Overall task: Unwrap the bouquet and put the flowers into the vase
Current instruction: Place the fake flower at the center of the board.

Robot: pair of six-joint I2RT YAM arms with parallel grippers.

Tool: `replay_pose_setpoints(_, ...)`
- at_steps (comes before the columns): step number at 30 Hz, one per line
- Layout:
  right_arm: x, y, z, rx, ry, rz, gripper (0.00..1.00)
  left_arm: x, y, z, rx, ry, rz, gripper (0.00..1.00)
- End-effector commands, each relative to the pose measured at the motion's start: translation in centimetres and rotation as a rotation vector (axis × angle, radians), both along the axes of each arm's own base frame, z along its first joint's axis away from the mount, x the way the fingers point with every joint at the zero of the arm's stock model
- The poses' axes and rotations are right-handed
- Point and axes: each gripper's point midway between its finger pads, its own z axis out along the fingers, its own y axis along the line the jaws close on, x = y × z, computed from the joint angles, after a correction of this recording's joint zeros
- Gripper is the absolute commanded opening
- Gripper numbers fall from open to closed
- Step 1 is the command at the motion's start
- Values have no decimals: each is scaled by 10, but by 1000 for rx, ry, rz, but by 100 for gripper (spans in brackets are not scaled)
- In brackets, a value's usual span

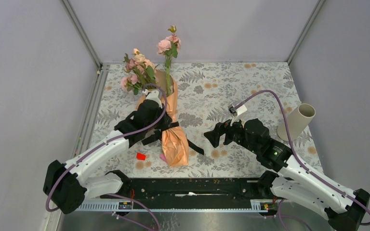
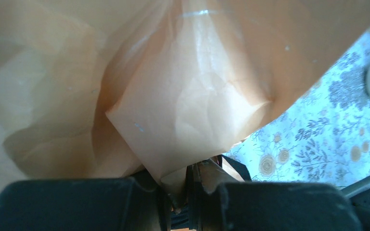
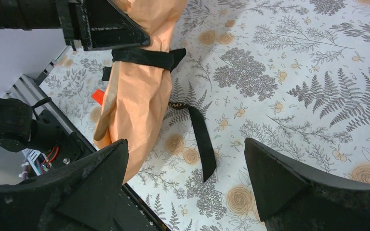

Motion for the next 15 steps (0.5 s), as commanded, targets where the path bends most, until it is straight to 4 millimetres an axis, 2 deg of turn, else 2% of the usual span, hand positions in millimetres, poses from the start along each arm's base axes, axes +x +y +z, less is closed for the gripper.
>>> replay_pose_setpoints(1, 4, -7, 1, -6, -25, -39, 96, 22, -20, 19, 21, -68, 16, 0)
replay_pose_setpoints(7, 1, -9, -6, -11, -6, -41, 96, 32, -54, 9, 31, -2, 23, 0)
replay_pose_setpoints(15, -4, -13, -17, -13, 20, -47, 96, 39, -70, -22, 6, 89, 79, 0)
